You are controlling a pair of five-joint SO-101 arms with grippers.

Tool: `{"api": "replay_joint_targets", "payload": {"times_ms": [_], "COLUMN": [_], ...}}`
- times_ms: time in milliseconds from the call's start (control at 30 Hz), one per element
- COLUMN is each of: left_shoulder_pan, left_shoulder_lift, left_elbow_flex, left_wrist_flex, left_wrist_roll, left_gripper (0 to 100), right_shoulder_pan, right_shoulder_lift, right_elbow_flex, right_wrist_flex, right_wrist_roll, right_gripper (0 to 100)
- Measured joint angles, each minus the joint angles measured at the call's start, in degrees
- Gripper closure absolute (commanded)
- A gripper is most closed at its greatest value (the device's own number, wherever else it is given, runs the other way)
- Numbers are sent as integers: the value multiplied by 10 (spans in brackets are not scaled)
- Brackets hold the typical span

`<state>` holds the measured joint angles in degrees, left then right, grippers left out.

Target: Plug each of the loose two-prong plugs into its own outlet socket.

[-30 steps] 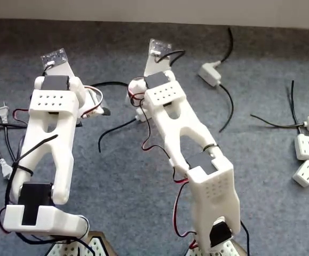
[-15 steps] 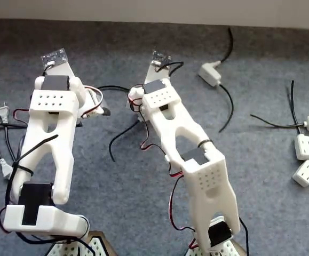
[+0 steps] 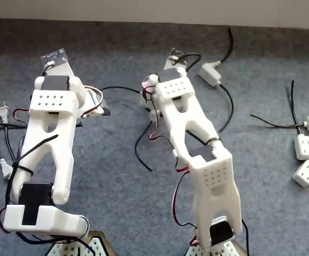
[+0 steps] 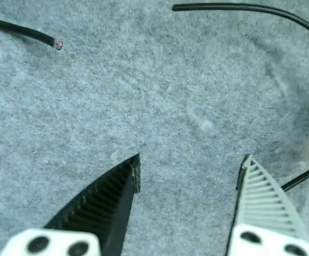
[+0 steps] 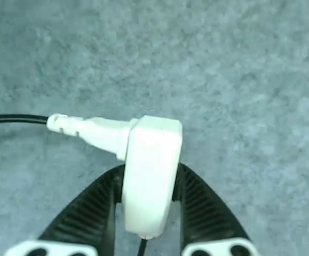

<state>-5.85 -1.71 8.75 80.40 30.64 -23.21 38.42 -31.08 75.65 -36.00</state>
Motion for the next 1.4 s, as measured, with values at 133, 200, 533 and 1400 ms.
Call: {"api": "replay_joint_targets", "payload": {"times_ms": [133, 200, 533, 1400], "left_shoulder_pan": [0, 0, 1, 0], "left_shoulder_lift": [0, 0, 0, 0], "left_elbow_flex": [14, 27, 31, 32], "left_wrist_flex": [-11, -23, -32, -32], "left_wrist_roll": [0, 0, 0, 10], "left_gripper": [705, 705, 705, 705], "right_shoulder_pan": [-56, -88, -55, 301], "right_shoulder_lift": [-28, -46, -193, 94], "right_elbow_flex": [-60, -91, -215, -219], "right_wrist_flex": [73, 102, 230, -224], "right_wrist_roll": [15, 55, 229, 318], "right_gripper": [968, 968, 968, 864]}}
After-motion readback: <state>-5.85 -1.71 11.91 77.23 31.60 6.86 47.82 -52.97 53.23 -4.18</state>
